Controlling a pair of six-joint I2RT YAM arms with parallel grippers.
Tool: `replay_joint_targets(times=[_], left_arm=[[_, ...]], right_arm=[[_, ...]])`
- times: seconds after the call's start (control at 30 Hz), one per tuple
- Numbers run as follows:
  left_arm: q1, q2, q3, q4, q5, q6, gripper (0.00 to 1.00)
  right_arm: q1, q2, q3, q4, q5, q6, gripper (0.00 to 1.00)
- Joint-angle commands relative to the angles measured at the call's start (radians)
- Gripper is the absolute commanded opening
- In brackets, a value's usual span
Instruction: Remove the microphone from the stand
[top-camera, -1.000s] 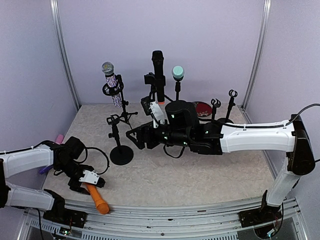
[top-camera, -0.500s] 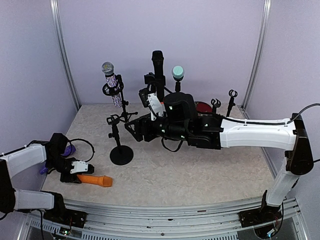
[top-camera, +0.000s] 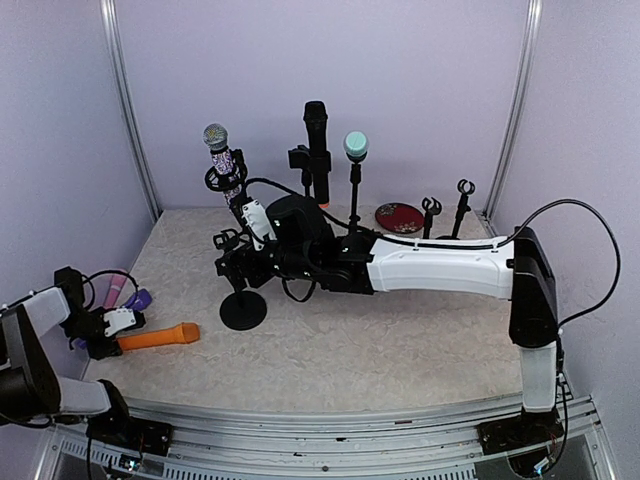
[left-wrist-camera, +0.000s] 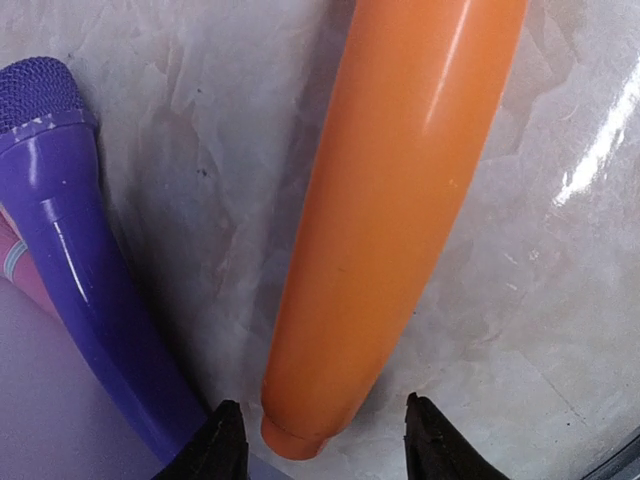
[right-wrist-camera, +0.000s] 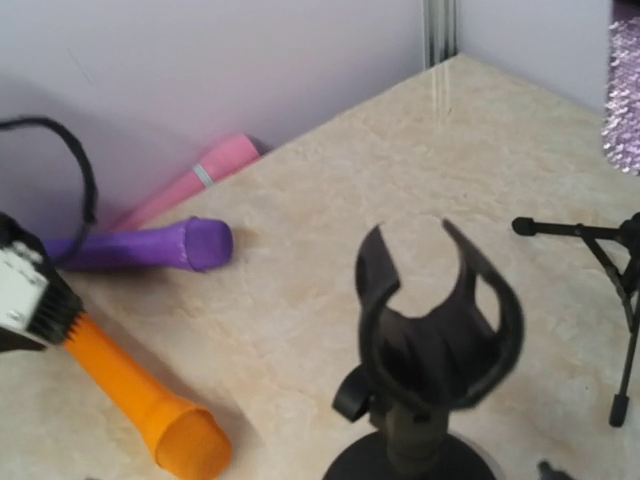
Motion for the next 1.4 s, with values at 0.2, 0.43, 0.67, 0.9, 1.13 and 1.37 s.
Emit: replay_joint_targets(times=[0.2,0.43,0.67,0.9,1.13,1.37], left_arm=[[-0.020,-0.210,0.099,-0.242,0.267,0.029,0.81],[-0.353,-0.264,0.026,-0.073,0.188,-0.192,0.89],[-0.549,-0.075,-0.051,0.337,-0.079,-0.305,0.94],[-0.555,0.121,-0.024,0.544,-0.211,-0.344,0.87],[-0.554,0.175,-0.016,0.603,-0.275,-0.376,0.80],[-0.505,0.178,-0.019,0.602,-0.282,-0.392,0.76]], right_arm=[[-0.080,0.166,0.220,-0.049,-0.099,-0.080,0.91],[-0.105,0.279,0.375,-0.068,-0.175,-0.085,0.87],[-0.108,0.335,0.419,-0.059,-0.209,-0.074,0.73],[-0.109,0.296,0.361,-0.044,-0.167,-0.087,0.34],[-0.122,0.110,0.091,0.026,-0.095,-0.100,0.05],[-0.163,-0.113,-0.206,0.087,-0.044,-0.091,0.00]])
